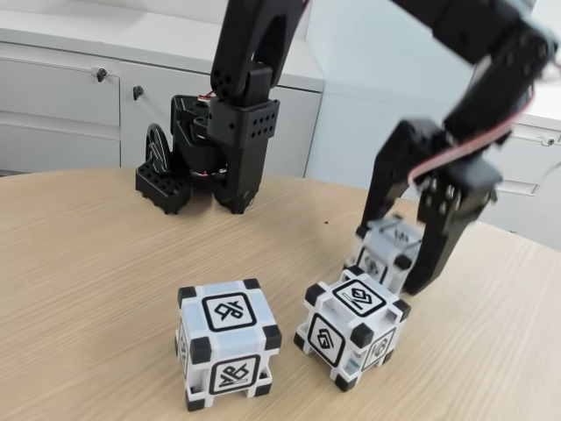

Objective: Stack cubes from left to right.

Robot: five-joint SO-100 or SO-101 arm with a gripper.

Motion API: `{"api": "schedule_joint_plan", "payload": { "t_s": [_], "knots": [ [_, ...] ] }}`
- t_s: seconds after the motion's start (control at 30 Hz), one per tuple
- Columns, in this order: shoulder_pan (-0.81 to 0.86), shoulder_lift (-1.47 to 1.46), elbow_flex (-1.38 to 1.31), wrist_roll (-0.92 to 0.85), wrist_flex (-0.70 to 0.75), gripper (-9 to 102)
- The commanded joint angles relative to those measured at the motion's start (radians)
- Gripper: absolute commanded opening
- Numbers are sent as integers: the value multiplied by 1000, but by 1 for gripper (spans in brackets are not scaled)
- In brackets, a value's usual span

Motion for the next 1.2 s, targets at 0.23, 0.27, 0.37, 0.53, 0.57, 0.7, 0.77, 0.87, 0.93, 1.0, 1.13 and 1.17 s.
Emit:
{"api": "schedule_joint_plan", "payload": {
  "t_s": [0.23,0.27,0.37,0.53,0.57,0.7,0.77,0.87,0.93,1.0,1.13,1.17],
  "knots": [
    [160,575,-5,-51,11,10],
    [176,589,-5,-71,11,10],
    [264,600,-3,-135,11,10],
    [489,598,-3,-278,-5,10],
    [534,598,-3,-305,-5,10],
    [670,598,-3,-396,-6,10],
    [715,597,-3,-430,-6,10],
    [744,581,-3,-471,-6,10],
    [747,543,0,-503,-6,10],
    [749,488,17,-532,-6,10],
    [750,434,51,-543,-6,9],
    [750,439,51,-538,-6,9]
  ]
}}
